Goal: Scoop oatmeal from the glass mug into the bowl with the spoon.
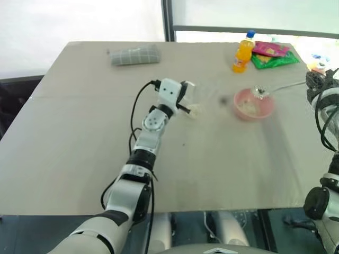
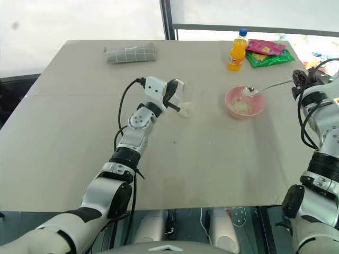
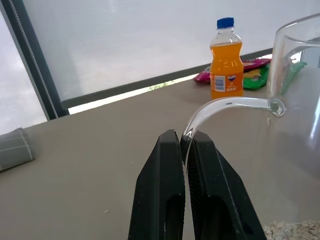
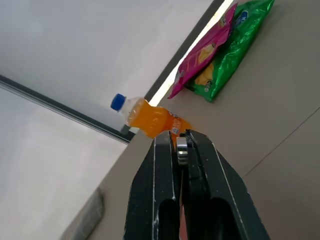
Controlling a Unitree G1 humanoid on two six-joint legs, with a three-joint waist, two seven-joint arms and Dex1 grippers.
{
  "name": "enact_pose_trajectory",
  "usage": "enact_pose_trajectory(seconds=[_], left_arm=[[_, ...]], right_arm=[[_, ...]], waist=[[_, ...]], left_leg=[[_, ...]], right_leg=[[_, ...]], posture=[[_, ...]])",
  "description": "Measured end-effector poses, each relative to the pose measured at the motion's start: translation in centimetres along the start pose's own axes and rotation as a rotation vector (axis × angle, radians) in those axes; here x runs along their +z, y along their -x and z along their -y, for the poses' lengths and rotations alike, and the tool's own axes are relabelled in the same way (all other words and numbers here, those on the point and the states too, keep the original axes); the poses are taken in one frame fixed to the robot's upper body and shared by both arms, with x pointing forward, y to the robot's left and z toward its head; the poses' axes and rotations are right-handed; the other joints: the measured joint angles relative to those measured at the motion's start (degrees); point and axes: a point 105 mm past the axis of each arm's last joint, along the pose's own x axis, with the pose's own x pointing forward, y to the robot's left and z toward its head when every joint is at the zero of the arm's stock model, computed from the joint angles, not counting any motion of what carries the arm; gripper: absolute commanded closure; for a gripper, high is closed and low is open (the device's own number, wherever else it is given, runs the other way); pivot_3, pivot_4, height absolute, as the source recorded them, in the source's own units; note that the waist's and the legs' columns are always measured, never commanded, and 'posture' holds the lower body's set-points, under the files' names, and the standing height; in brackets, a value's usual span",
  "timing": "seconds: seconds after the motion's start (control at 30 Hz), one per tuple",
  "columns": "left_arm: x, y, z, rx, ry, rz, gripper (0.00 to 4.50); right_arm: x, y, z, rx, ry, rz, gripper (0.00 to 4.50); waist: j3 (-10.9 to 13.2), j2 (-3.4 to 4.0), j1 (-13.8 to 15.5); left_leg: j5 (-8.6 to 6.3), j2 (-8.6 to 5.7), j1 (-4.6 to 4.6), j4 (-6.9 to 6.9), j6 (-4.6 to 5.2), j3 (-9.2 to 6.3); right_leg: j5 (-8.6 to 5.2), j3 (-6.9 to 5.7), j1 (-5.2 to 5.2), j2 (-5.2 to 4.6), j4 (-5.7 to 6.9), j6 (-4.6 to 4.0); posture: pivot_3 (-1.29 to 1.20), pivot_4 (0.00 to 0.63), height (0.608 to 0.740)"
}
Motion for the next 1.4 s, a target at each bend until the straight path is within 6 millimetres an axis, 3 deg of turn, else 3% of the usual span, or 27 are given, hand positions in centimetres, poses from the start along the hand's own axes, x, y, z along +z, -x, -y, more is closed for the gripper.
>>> enact_pose_trajectory(seconds=[0.2, 0.33, 0.4, 0.53, 0.6, 0.67, 0.73, 0.83, 0.9, 1.1, 1.23, 1.4], left_arm=[[1.2, 0.1, -0.5, 0.028, -0.007, 0.044, 4.45], [1.9, 0.5, -0.7, 0.043, 0.011, 0.072, 4.45], [1.8, 0.7, -0.7, 0.049, 0.014, 0.072, 4.45], [1.4, 1.2, -1.0, 0.082, 0.028, 0.060, 4.45], [1.2, 1.3, -1.0, 0.089, 0.034, 0.052, 4.45], [1.0, 1.4, -1.1, 0.102, 0.041, 0.047, 4.45], [1.0, 1.3, -0.9, 0.106, 0.059, 0.052, 4.45], [0.8, 1.2, -0.4, 0.103, 0.083, 0.051, 4.45], [0.4, 1.3, -0.3, 0.102, 0.089, 0.042, 4.45], [-1.1, 1.5, 0.1, 0.095, 0.103, 0.001, 4.45], [-1.7, 1.6, 0.4, 0.091, 0.103, -0.010, 4.45], [-2.0, 1.3, 0.8, 0.078, 0.103, -0.012, 4.45]], right_arm=[[-2.5, -1.2, -2.4, 0.116, 0.475, -0.040, 4.50], [-3.2, -0.8, -7.8, 0.373, 0.835, -0.005, 4.50], [-3.6, -0.4, -9.2, 0.461, 0.959, -0.002, 4.50], [-5.7, 0.5, -10.5, 0.615, 1.205, -0.056, 4.50], [-5.9, 0.5, -10.5, 0.628, 1.235, -0.065, 4.50], [-5.4, 0.2, -10.9, 0.609, 1.144, -0.023, 4.50], [-3.9, -0.4, -11.9, 0.569, 0.936, 0.048, 4.50], [-1.8, -0.4, -14.6, 0.584, 0.676, 0.130, 4.50], [-1.5, 0.0, -16.1, 0.620, 0.555, 0.143, 4.50], [-3.8, 0.5, -17.8, 0.669, 0.374, 0.048, 4.50], [-4.8, 1.2, -18.6, 0.707, 0.357, 0.003, 4.50], [-7.5, 2.0, -18.4, 0.746, 0.377, -0.122, 4.50]], waist=[[0.0, 0.00, 0.1], [0.0, 0.02, 0.2], [0.0, 0.01, 0.4], [0.0, -0.01, 0.5], [0.0, -0.02, 0.6], [0.0, -0.03, 0.6], [0.0, -0.03, 0.6], [0.0, -0.03, 0.6], [0.0, -0.03, 0.6], [0.0, -0.02, 0.7], [0.0, -0.02, 0.8], [0.0, -0.02, 0.7]], left_leg=[[0.05, 0.00, 0.00, 0.01, -0.09, 0.00], [0.12, 0.00, 0.00, 0.00, -0.21, 0.01], [0.13, 0.00, 0.00, 0.00, -0.22, 0.00], [0.13, 0.00, 0.00, 0.06, -0.22, 0.02], [0.13, 0.00, 0.00, 0.08, -0.23, 0.02], [0.14, 0.00, 0.00, 0.10, -0.24, 0.02], [0.15, 0.00, 0.01, 0.10, -0.25, 0.03], [0.15, 0.01, 0.01, 0.09, -0.25, 0.02], [0.14, 0.02, 0.01, 0.07, -0.25, 0.01], [0.14, 0.00, -0.02, 0.08, -0.23, 0.02], [0.11, 0.00, -0.02, 0.08, -0.20, 0.01], [0.08, 0.00, -0.02, 0.08, -0.13, 0.00]], right_leg=[[0.00, 0.00, -0.01, 0.00, 0.00, 0.01], [-0.01, 0.00, -0.01, 0.00, -0.04, 0.01], [-0.01, -0.03, -0.01, 0.00, -0.06, 0.01], [0.00, -0.03, 0.00, 0.00, -0.03, 0.01], [0.00, -0.02, 0.00, 0.00, -0.01, 0.02], [0.01, -0.02, 0.01, 0.00, 0.02, 0.02], [0.02, -0.01, 0.01, 0.01, 0.06, 0.03], [0.02, -0.03, 0.01, 0.01, 0.05, 0.02], [0.02, -0.05, 0.01, 0.01, 0.03, 0.02], [0.03, -0.05, 0.01, -0.01, 0.04, 0.02], [0.03, -0.06, 0.01, 0.00, 0.03, 0.02], [0.03, -0.06, 0.01, 0.00, 0.04, 0.02]], posture=[[0.00, 0.150, 0.740], [0.00, 0.150, 0.740], [0.00, 0.150, 0.740], [0.00, 0.150, 0.740], [0.00, 0.150, 0.740], [0.00, 0.150, 0.740], [0.00, 0.150, 0.740], [0.00, 0.150, 0.740], [0.00, 0.150, 0.740], [0.00, 0.150, 0.740], [0.00, 0.150, 0.740], [0.00, 0.150, 0.740]])
